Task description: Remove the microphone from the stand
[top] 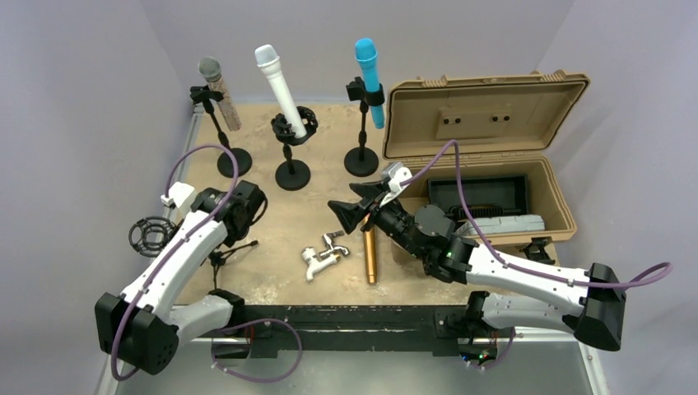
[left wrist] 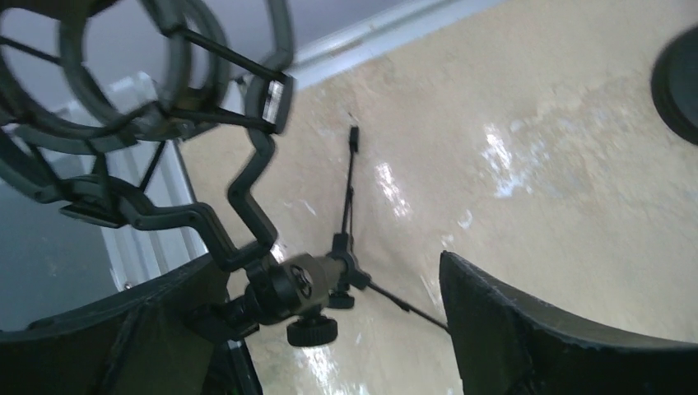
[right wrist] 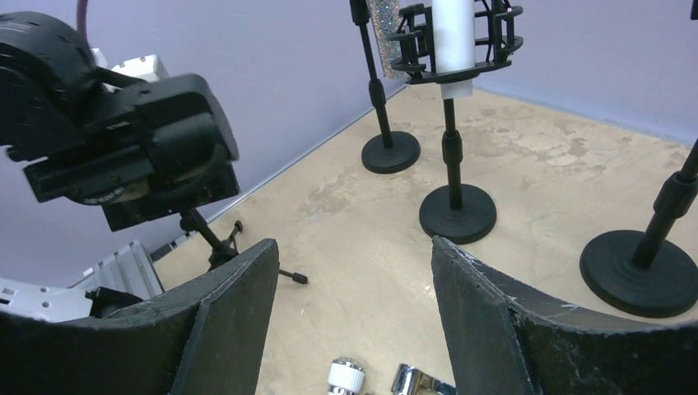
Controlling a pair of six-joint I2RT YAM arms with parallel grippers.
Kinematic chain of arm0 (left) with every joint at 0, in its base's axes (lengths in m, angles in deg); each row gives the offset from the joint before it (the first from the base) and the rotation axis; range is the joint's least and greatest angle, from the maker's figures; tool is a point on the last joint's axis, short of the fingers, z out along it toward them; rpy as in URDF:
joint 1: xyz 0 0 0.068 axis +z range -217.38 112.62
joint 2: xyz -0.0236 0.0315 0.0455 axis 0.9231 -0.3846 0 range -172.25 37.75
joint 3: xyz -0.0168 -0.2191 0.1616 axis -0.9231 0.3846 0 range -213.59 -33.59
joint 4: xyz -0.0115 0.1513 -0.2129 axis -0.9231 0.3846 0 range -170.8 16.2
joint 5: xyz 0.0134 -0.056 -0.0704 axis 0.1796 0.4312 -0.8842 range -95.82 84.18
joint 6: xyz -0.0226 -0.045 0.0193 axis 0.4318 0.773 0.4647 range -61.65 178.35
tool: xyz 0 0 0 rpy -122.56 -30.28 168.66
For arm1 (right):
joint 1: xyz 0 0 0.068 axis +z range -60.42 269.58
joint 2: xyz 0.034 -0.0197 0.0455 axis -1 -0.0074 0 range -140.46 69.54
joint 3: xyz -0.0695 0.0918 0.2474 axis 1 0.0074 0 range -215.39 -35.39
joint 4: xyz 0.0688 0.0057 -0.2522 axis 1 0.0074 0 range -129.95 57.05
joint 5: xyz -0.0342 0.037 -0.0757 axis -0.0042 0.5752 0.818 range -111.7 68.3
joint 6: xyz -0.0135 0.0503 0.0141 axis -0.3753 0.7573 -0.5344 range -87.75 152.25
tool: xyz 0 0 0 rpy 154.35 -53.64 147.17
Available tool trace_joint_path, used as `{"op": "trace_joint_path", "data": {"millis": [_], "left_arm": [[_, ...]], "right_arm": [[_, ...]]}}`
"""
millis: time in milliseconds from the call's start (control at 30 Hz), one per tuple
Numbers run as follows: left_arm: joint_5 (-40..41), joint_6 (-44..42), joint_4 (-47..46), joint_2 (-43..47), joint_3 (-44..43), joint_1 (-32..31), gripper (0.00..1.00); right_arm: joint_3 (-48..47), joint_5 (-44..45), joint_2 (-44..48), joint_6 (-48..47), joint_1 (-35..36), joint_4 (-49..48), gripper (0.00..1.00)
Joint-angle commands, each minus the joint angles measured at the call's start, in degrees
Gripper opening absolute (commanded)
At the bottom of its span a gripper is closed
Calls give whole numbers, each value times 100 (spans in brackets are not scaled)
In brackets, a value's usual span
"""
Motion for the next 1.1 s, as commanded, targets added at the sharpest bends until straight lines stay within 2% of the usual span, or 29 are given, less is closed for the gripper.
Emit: {"op": "trace_joint_path", "data": {"millis": [0, 267, 367, 500, 733, 833, 967, 1067], "left_arm": [[-866, -1350, -770, 640, -220, 19, 99], [-2382, -2465, -1482, 2047, -279, 19, 100], [-2644, -2736, -1446, 2355, -477, 19, 100], [-3020, -3499, -1616, 2702, -849, 20, 100], [-3970, -4849, -2689, 3440, -1010, 19, 100], [-4660, -5859, -3387, 3160, -1597, 19, 100], [-4861, -6364, -3549, 2475, -2443, 19, 100], [-4827, -6601, -3977, 2388, -2500, 19, 100]], "right_arm": [[-226, 72, -68, -78, -26, -94, 67], [-685, 133, -576, -159, -53, 62, 68], [-938, 82, -796, -179, -62, 92, 68], [-1305, 35, -1121, -182, -70, 156, 68], [-2355, 181, -1848, -251, -128, 422, 68], [-3298, 384, -2331, -419, -179, 747, 68], [-4292, 591, -2895, -596, -277, 1109, 69], [-5012, 592, -3335, -626, -449, 1369, 70]]}}
